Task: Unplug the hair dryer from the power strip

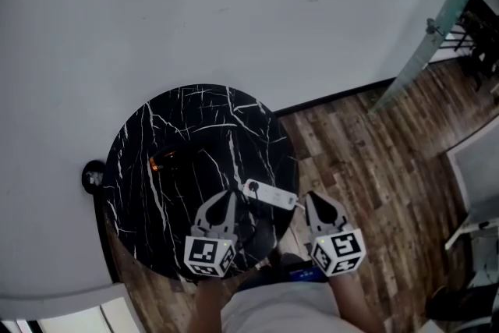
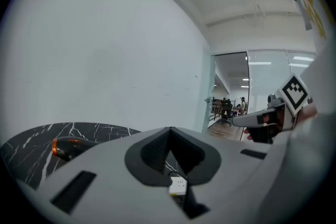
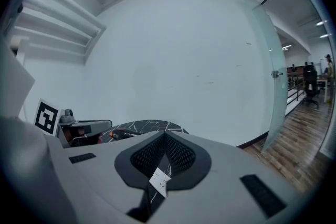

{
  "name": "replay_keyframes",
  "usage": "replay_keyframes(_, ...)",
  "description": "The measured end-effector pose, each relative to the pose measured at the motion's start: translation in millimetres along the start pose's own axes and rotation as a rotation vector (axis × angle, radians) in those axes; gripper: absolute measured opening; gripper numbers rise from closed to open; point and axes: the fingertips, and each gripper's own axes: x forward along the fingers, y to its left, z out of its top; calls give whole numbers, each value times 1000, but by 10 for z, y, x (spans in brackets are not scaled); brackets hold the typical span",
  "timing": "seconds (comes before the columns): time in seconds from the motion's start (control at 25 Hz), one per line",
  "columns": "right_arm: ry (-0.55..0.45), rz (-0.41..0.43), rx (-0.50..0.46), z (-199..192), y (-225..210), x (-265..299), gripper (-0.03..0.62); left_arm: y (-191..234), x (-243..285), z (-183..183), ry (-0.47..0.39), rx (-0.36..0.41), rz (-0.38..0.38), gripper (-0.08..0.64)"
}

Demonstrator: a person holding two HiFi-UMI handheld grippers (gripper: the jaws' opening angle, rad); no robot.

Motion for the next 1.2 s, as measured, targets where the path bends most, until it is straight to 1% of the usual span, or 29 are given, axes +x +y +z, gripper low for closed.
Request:
replay_keyframes(0.12, 0, 0, -2, -6, 15, 23, -2, -7, 20, 18, -8, -53, -49, 0)
replay_keyframes(0.16, -1, 0, -2, -5, 17, 34, -2, -7, 29, 37, -13, -61, -58, 0)
replay_keyframes(0.36, -12, 0, -3, 50, 19, 111, -2, 82, 77, 75, -10, -13, -43, 0)
replay_keyframes(0.64, -23, 10, -16, 127, 11, 218, -2, 165, 172, 96, -17, -27, -45, 0)
replay_keyframes(0.96, -25, 18, -20, 144, 7, 341, -2, 255, 276, 119, -5, -6, -41, 0)
replay_keyframes(1.12, -29, 49, -1, 89, 5, 408, -2, 272, 350, 35, 14, -6, -42, 0)
replay_keyframes(1.2, -23, 53, -8, 67, -3, 440, -2, 297, 369, -15, 22, -11, -39, 0)
